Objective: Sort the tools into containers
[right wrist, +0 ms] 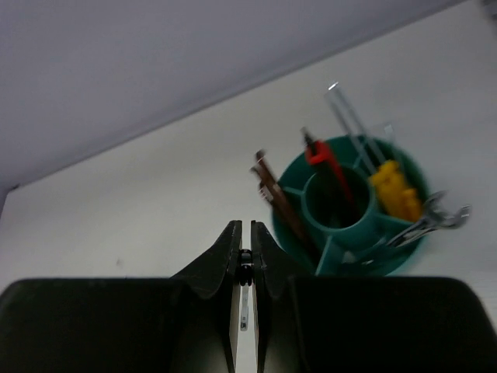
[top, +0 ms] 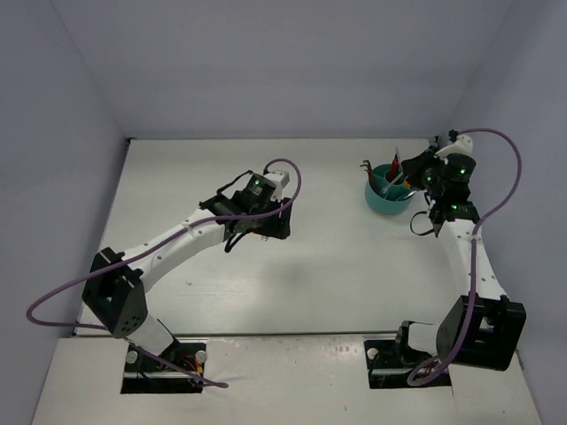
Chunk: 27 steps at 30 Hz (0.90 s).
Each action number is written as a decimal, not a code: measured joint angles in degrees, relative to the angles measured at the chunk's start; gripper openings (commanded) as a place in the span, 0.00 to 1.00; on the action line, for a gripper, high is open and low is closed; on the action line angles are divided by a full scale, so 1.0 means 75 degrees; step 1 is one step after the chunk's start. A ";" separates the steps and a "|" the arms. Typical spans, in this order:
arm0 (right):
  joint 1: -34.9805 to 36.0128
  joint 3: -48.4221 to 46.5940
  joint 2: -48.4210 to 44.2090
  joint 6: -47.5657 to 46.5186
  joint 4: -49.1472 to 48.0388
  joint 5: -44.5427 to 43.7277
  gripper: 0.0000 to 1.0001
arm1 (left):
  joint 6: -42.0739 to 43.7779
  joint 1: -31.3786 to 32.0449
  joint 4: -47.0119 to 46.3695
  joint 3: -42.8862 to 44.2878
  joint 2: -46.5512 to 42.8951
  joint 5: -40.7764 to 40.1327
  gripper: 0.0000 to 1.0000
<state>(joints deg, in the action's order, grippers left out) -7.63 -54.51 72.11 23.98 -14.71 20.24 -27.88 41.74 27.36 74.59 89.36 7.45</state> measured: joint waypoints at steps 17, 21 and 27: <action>-0.0730 -0.0489 0.1736 0.0067 -0.0601 -0.2316 0.00 | -0.0572 -0.0047 0.0403 -0.1419 -0.1132 -0.0664 0.54; -0.0723 -0.0471 0.2100 0.0252 -0.0860 -0.2398 0.01 | -0.0579 -0.0047 0.0459 -0.1420 -0.1305 -0.0742 0.54; -0.0579 -0.0343 0.2632 0.0509 -0.1235 -0.2469 0.12 | -0.0631 -0.0047 0.0515 -0.1431 -0.1317 -0.0788 0.54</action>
<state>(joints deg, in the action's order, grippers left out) -11.97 -57.08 91.85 27.80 -23.97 1.72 -32.62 41.39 31.22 63.86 79.48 1.55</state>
